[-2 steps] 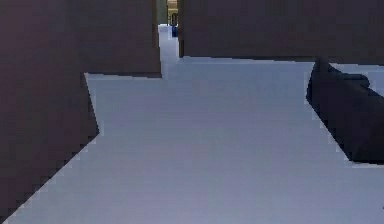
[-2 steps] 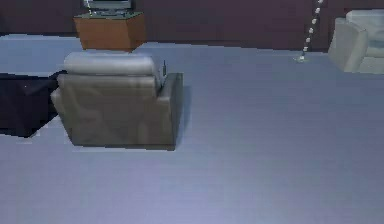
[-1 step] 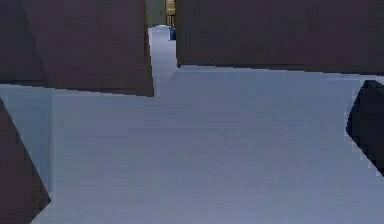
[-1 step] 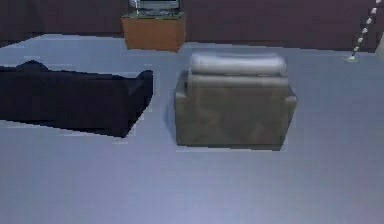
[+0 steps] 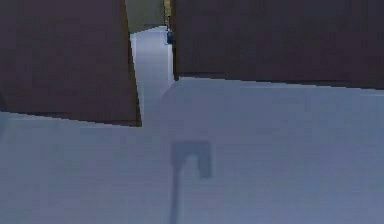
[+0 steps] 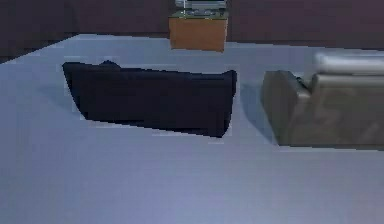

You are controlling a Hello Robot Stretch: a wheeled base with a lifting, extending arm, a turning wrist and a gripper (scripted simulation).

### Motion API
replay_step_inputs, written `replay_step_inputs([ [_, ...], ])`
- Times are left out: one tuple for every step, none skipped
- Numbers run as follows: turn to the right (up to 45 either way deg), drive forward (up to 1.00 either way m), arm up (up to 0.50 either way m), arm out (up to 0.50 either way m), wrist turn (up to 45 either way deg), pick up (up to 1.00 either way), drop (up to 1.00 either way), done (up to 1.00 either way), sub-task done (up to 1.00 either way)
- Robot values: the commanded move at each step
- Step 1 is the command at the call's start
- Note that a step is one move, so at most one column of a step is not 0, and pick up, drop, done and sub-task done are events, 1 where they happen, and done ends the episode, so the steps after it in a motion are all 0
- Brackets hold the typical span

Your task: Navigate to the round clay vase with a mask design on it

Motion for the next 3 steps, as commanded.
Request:
replay_step_inputs([
  [0.0, 1.00, 0.00, 0.00, 0.0, 0.00, 0.00, 0.00, 0.00],
  [-3.0, 0.00, 0.00, 0.00, 0.0, 0.00, 0.00, 0.00, 0.00],
  [0.0, 1.00, 0.00, 0.00, 0.0, 0.00, 0.00, 0.00, 0.00],
])
